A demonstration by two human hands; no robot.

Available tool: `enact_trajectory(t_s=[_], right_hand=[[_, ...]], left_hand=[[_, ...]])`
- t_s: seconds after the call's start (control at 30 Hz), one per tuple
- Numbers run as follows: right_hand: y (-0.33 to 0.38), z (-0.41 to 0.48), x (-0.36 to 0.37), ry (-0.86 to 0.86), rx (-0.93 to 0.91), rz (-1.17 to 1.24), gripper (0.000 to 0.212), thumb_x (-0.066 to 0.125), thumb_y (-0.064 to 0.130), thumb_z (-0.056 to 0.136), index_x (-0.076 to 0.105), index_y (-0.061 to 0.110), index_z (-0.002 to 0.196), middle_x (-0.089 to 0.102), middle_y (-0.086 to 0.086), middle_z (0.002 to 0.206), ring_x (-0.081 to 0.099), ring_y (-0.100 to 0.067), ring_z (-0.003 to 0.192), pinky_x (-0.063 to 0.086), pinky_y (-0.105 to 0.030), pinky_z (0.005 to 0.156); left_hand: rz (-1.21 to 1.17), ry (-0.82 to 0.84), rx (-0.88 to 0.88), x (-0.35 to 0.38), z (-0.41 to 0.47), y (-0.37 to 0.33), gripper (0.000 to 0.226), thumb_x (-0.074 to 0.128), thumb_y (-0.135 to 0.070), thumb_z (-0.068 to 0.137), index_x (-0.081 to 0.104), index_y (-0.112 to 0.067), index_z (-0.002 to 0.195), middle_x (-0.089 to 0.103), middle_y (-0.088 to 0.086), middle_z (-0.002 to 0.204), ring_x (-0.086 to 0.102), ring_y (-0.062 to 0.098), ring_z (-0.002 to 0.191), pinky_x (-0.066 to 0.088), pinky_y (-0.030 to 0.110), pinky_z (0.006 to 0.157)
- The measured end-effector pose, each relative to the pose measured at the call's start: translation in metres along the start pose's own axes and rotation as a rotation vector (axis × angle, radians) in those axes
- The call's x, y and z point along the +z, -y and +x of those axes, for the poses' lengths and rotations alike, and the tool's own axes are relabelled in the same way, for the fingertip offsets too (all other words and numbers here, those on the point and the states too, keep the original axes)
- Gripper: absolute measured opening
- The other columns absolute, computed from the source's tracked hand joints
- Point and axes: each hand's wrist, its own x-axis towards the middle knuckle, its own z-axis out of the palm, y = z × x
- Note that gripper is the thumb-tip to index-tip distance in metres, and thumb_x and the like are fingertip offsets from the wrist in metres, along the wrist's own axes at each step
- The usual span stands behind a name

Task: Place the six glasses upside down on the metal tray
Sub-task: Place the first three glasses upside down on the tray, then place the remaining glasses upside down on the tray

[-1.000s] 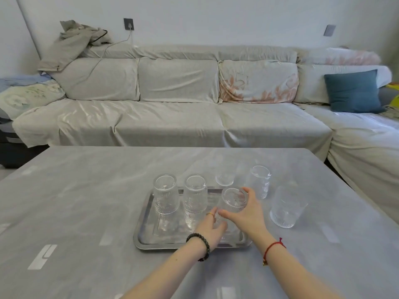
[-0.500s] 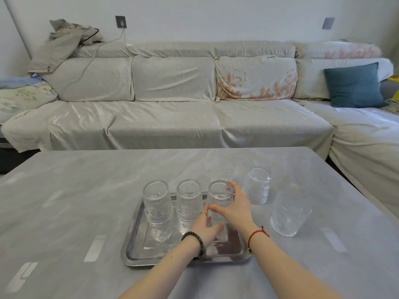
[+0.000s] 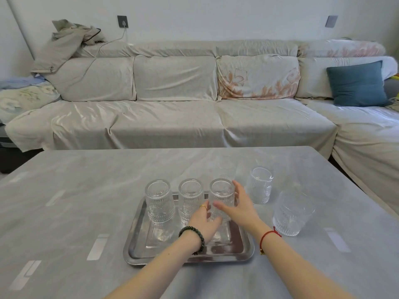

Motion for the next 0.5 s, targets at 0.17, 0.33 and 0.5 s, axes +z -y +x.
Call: enact_trajectory(t_s=[0.17,0.33,0.5], right_hand=[[0.022,0.02,-0.03,-0.136,0.002,0.124,0.05,0.047,0.032,0.09,0.03,0.015,0.135,0.038,-0.009,0.143,0.042,-0.016,0.121,0.033,-0.028,0.096],[0.023,0.054,-0.04,-0.092,0.061,0.07,0.063,0.059,0.025,0.085,0.025,0.015,0.137,0.033,-0.013,0.145,0.037,-0.028,0.129,0.035,-0.04,0.105],[0.011,0.086,-0.031,-0.035,0.188,0.129,0.079,0.068,0.018,0.078,0.018,0.012,0.14,0.028,-0.017,0.147,0.035,-0.031,0.131,0.033,-0.043,0.109]], left_hand=[[-0.007,-0.249,0.2,-0.027,0.013,-0.045,0.013,0.049,-0.02,0.088,0.057,-0.019,0.098,0.066,0.009,0.094,0.063,0.023,0.092,0.051,0.028,0.079],[-0.018,-0.13,0.179,-0.043,0.069,-0.081,0.034,0.052,-0.015,0.087,0.049,-0.012,0.121,0.06,0.007,0.114,0.055,0.015,0.101,0.038,0.023,0.087],[0.067,0.013,-0.069,-0.045,0.127,-0.083,0.052,0.045,-0.032,0.09,0.033,-0.012,0.136,0.037,0.008,0.146,0.036,0.023,0.132,0.027,0.036,0.112]])
